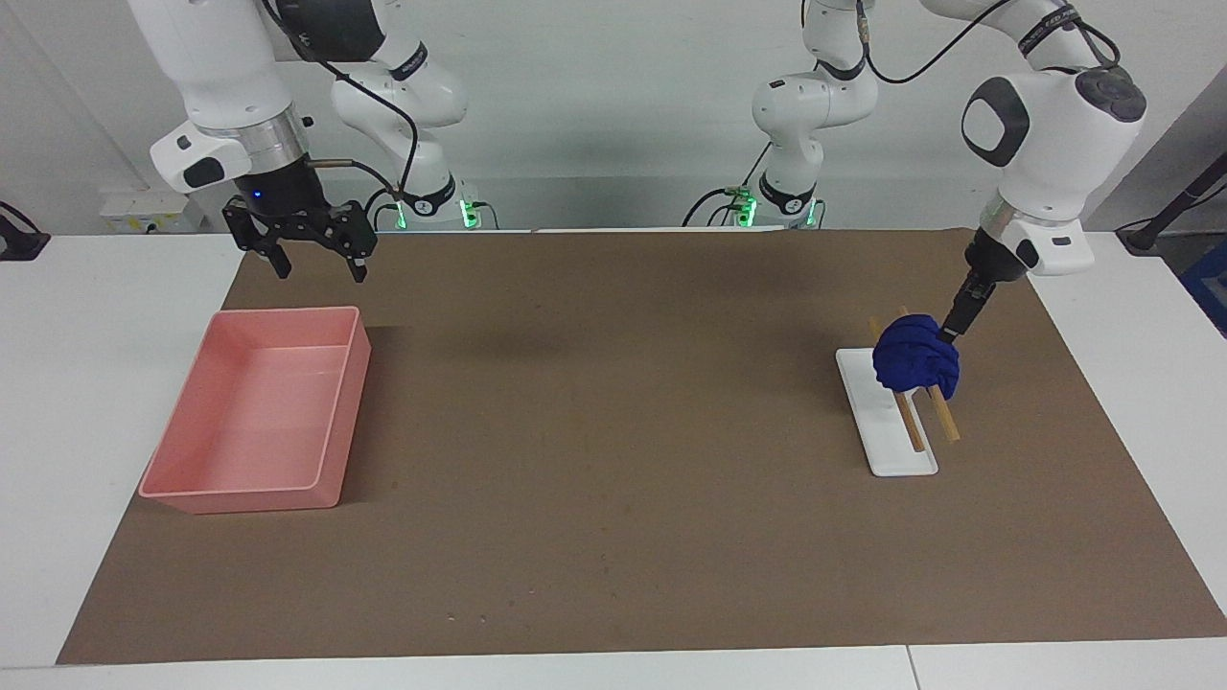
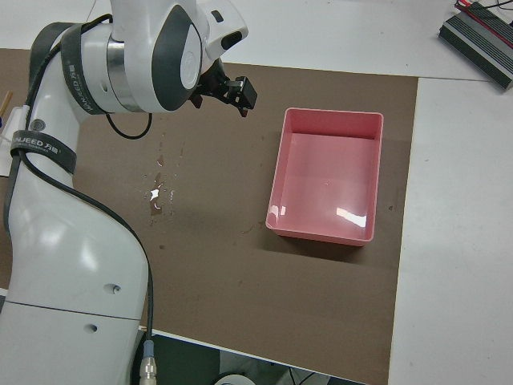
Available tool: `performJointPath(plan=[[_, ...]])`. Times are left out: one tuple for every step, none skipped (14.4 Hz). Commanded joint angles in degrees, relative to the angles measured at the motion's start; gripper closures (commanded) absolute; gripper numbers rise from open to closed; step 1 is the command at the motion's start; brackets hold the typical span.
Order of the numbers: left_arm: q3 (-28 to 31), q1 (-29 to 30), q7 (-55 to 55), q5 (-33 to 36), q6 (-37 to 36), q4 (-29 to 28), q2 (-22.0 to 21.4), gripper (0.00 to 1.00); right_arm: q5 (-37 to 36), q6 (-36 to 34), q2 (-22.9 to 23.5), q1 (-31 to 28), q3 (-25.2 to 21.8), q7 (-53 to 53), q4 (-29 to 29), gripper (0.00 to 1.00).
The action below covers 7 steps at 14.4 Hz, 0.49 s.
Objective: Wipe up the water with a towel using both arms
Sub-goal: 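Close the left gripper on the blue cloth and lift it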
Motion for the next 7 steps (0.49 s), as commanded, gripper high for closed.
performJointPath(plan=[[-0.23,0.32,-8.35,-0.16,5.1,-4.96,-1.43,0.0,1.11,1.18,-1.65,-0.36,0.02,0.97,-1.86,0.0],[-0.23,0.32,-9.24,-0.16,5.9,-6.01,-1.43,0.0,1.11,1.19,-1.65,-0.27,0.02,0.97,-1.86,0.0],[-0.23,0.32,-9.25,-0.16,6.69,-7.5,-1.43,0.0,1.02,1.19,-1.65,-0.27,0.02,0.97,-1.77,0.0],[-0.23,0.32,-9.43,-0.16,7.66,-8.65,-1.43,0.0,1.02,1.19,-1.65,-0.27,0.02,0.97,-1.6,0.0],[-0.23,0.4,-9.78,-0.16,8.8,-9.45,-1.34,0.0,1.11,1.27,-1.65,-0.27,0.02,0.97,-1.42,0.0],[-0.23,0.32,-11.17,-0.16,10.55,-10.5,-1.17,0.0,1.11,1.19,-1.65,-0.27,0.02,1.05,-1.51,0.0],[-0.23,0.06,-12.58,-0.16,12.05,-11.2,-0.64,0.0,1.11,1.1,-1.73,-0.18,0.02,1.06,-1.51,0.0]])
